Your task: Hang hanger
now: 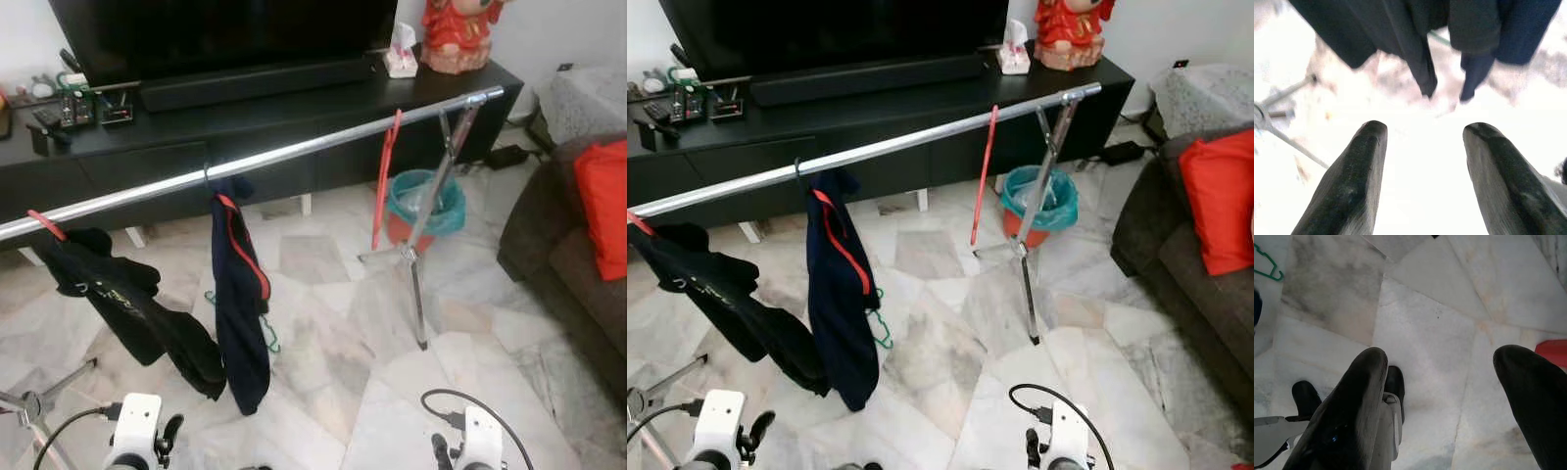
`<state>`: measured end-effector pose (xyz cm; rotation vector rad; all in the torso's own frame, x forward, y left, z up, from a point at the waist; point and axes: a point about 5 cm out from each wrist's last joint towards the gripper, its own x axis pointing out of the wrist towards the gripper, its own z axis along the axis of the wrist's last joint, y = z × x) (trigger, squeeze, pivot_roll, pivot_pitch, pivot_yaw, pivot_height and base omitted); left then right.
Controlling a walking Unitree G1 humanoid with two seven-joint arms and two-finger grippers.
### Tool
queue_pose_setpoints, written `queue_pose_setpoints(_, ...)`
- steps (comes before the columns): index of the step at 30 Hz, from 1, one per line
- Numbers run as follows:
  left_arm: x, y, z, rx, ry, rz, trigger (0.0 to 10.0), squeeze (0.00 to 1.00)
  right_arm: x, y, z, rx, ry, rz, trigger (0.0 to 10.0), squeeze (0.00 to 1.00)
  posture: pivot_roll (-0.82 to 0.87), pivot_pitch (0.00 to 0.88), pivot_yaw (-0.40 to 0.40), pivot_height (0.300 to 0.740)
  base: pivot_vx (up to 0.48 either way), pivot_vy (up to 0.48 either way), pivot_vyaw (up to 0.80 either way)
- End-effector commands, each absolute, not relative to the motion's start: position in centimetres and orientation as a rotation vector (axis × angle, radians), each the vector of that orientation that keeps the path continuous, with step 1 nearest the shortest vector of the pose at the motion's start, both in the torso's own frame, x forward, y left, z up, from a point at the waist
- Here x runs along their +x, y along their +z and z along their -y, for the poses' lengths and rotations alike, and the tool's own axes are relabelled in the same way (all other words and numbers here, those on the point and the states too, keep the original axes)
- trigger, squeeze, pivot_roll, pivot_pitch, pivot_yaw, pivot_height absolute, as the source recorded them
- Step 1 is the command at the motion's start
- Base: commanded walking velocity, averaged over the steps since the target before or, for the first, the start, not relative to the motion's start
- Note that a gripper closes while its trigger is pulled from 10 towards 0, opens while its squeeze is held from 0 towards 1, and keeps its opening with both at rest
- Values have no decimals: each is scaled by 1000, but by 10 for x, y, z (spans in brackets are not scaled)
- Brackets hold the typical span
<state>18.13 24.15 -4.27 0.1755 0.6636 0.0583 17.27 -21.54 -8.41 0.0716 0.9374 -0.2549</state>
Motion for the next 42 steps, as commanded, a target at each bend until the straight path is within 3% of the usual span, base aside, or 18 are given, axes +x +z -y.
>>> queue_pose_setpoints(1,174,-55,-236,184,53,-720,10000,0,168,-87,214,59,-241,-962,10000,0,-12,67,-31,740,0,0,0)
queue_pose_setpoints(10,164,-80,-227,156,99,-904,10000,0,167,-88,212,15,-202,-988,10000,0,-29,46,-54,740,0,0,0)
queue_pose_setpoints(42,156,-87,-221,149,81,-939,10000,0,162,-89,218,24,-216,-1007,10000,0,-42,25,-35,740,0,0,0)
